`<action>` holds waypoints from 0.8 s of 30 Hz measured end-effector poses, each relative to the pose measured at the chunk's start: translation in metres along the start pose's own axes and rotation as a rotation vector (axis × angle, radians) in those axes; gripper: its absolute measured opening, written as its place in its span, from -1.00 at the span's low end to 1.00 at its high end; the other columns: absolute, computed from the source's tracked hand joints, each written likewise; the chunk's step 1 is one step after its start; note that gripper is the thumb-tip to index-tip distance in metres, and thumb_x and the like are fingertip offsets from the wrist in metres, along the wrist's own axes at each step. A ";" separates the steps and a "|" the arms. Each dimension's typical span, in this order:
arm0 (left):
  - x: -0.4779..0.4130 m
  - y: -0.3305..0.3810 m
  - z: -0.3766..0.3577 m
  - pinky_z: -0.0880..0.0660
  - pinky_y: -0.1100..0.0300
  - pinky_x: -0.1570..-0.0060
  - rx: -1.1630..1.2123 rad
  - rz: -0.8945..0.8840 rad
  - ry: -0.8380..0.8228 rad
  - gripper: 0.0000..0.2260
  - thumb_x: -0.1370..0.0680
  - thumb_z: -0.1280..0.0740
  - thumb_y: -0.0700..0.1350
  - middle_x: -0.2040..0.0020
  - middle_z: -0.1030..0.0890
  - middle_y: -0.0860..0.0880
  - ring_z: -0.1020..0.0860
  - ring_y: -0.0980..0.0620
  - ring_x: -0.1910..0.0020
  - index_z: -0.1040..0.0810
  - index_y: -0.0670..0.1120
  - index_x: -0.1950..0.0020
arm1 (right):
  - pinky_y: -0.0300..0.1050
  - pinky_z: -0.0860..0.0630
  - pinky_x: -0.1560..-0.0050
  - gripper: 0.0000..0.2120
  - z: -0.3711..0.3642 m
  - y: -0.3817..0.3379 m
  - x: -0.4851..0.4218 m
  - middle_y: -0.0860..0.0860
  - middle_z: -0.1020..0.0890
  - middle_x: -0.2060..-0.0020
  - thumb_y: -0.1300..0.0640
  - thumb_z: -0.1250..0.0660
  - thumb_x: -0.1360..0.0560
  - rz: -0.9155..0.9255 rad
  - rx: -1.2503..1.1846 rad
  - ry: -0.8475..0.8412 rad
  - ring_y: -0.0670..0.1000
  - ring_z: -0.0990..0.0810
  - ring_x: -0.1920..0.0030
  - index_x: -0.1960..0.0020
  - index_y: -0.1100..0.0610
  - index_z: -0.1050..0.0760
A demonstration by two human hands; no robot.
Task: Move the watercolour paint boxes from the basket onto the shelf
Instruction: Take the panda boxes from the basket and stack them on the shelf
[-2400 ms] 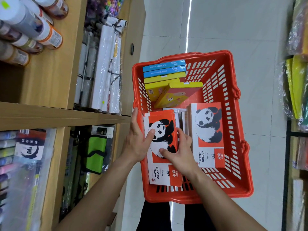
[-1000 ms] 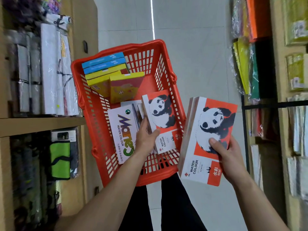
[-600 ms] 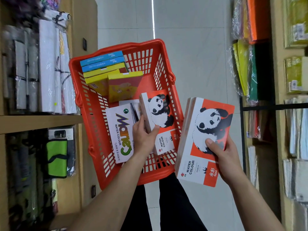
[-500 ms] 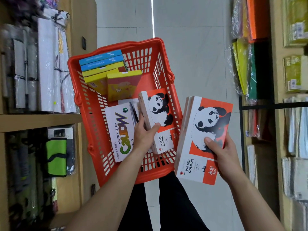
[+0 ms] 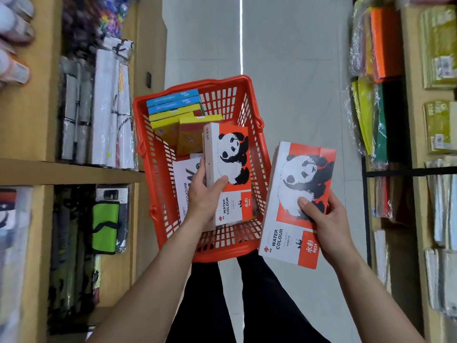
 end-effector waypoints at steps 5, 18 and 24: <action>0.051 0.048 0.045 -0.66 0.09 0.20 0.164 -0.062 0.073 -0.44 -0.50 -0.44 -0.06 -0.17 -0.71 -0.02 -0.75 -0.02 0.05 -0.45 0.08 -0.50 | -0.16 -0.69 0.10 -0.46 -0.026 -0.044 0.018 -0.02 -0.77 -0.12 -0.04 -0.56 -0.39 0.072 0.028 -0.100 0.08 -0.79 -0.03 -0.35 -0.12 -0.55; 0.323 0.142 0.244 -0.67 0.09 0.16 0.468 -0.356 0.631 -0.56 -0.46 -0.51 -0.13 -0.17 -0.74 -0.07 -0.74 -0.11 0.02 -0.62 0.20 -0.29 | 0.09 -0.71 -0.06 -0.42 -0.231 -0.189 0.134 0.01 -0.77 -0.13 0.22 -0.56 -0.47 0.297 0.139 -0.747 0.15 -0.77 -0.08 -0.44 0.00 -0.52; 0.434 0.138 0.321 -0.67 0.07 0.28 0.542 -0.420 0.909 -0.54 -0.44 -0.45 -0.04 -0.10 -0.74 -0.16 -0.74 -0.10 0.14 -0.57 -0.04 -0.34 | -0.15 -0.68 0.11 -0.33 -0.347 -0.241 0.233 -0.02 -0.80 -0.02 0.08 -0.59 -0.31 0.400 0.140 -1.014 0.01 -0.79 0.04 -0.41 0.01 -0.54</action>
Point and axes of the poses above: each hand's wrist, its own x-axis away from the middle knuckle, its own z-axis out of the back of the hand, y = z × x, the point moved 5 cm from there along -x, towards the middle knuckle
